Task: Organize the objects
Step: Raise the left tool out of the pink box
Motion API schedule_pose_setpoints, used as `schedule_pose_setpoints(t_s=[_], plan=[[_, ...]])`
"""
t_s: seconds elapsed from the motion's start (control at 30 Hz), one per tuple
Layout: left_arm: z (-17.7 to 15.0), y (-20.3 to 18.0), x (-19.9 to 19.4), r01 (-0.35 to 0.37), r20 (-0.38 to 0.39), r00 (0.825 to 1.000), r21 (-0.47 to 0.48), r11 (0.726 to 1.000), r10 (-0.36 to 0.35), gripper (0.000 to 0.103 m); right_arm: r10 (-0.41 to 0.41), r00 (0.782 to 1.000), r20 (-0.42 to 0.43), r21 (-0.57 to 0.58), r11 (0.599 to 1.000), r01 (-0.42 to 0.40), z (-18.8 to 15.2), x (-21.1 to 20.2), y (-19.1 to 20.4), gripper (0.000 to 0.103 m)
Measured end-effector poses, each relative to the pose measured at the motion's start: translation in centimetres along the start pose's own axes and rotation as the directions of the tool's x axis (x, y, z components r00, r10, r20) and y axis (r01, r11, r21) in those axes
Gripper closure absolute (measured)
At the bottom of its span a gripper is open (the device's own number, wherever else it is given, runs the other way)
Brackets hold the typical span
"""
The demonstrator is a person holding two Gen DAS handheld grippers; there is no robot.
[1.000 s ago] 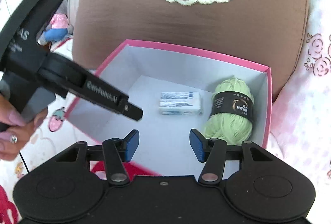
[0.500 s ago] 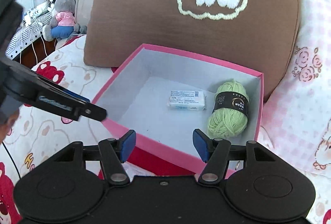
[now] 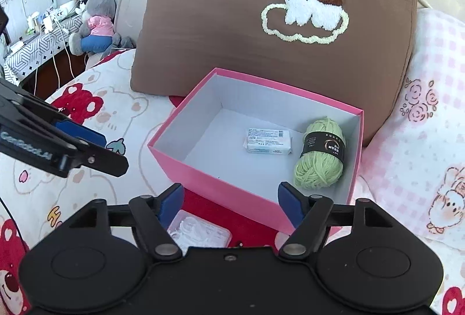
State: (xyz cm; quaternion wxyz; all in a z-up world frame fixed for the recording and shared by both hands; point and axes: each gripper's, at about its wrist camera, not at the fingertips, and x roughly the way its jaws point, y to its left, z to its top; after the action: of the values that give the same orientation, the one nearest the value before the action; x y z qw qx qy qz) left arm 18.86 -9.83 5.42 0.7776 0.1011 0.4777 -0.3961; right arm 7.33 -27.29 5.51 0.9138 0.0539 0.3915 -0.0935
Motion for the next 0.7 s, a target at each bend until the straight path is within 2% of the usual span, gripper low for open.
schedule_pose_setpoints(t_s=[0.07,0.23,0.33,0.4,0.5,0.7], plan=[[-0.3,-0.2,-0.8,-0.007,0.008,1.0,0.007,1.0,0.007,0.046,0.0,1.0,-0.007,0.01,1.0,0.0,0.0,-0.5,0.2,0.012],[-1.0,-0.1,-2.5,0.028,0.01,1.0,-0.007,1.0,-0.028,0.042,-0.027,1.0,-0.009,-0.014,1.0,0.027,-0.2,-1.7,1.3,0.01],[-1.6,0.0,-3.3,0.035,0.012,0.999,-0.018,0.999,-0.035,0.033,-0.034,0.999,-0.018,-0.029,0.999,0.033,-0.4,-2.5,1.9,0.009],[-2.0,0.2,-3.6,0.046,0.01,0.999,-0.028,0.999,-0.046,0.021,-0.027,0.999,-0.034,-0.045,0.999,0.025,-0.6,-3.1,2.3,0.007],[-2.4,0.2,-4.1,0.045,0.024,0.999,-0.027,0.999,-0.045,0.012,-0.011,0.998,-0.061,-0.059,0.998,0.007,-0.9,-3.7,2.6,0.005],[-3.8,0.4,-4.7,0.058,0.026,0.998,-0.033,0.998,-0.057,0.004,0.011,1.0,-0.029,-0.03,0.999,-0.012,-1.8,-5.7,2.6,0.005]])
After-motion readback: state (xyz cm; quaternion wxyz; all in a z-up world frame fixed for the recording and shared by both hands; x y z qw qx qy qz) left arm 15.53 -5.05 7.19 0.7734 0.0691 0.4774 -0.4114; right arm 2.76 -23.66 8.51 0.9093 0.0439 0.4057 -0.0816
